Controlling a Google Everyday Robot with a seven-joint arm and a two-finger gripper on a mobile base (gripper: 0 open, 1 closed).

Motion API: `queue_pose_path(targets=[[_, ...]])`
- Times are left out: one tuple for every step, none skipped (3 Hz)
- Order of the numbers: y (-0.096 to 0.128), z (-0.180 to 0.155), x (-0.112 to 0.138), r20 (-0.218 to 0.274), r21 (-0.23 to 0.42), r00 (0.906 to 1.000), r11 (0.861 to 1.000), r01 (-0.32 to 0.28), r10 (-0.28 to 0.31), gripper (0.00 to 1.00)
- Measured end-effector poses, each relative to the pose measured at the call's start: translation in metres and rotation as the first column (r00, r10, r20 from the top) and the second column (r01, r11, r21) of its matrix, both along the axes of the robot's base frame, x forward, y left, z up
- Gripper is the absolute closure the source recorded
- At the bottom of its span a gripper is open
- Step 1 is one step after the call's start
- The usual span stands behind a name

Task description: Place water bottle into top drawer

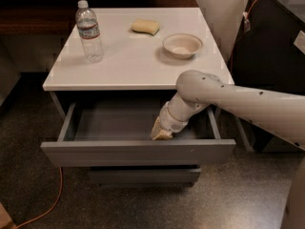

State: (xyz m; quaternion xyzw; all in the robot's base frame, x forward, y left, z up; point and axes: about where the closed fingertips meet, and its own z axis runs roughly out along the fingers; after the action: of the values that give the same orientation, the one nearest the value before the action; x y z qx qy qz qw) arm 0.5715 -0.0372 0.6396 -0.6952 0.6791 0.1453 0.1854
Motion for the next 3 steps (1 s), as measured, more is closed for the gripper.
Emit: queue_pose_path(targets=[[0.005, 0.001, -0.014, -0.016, 0.01, 0.9999, 1.0, 0.005, -0.005, 1.0], [0.009, 0.011, -0.047, -0.039, 0.03, 0.9991, 0.999, 0.02, -0.019, 1.0], [0.01, 0.01, -0.048, -0.04, 0.022, 0.999, 1.0, 0.02, -0.019, 1.0]])
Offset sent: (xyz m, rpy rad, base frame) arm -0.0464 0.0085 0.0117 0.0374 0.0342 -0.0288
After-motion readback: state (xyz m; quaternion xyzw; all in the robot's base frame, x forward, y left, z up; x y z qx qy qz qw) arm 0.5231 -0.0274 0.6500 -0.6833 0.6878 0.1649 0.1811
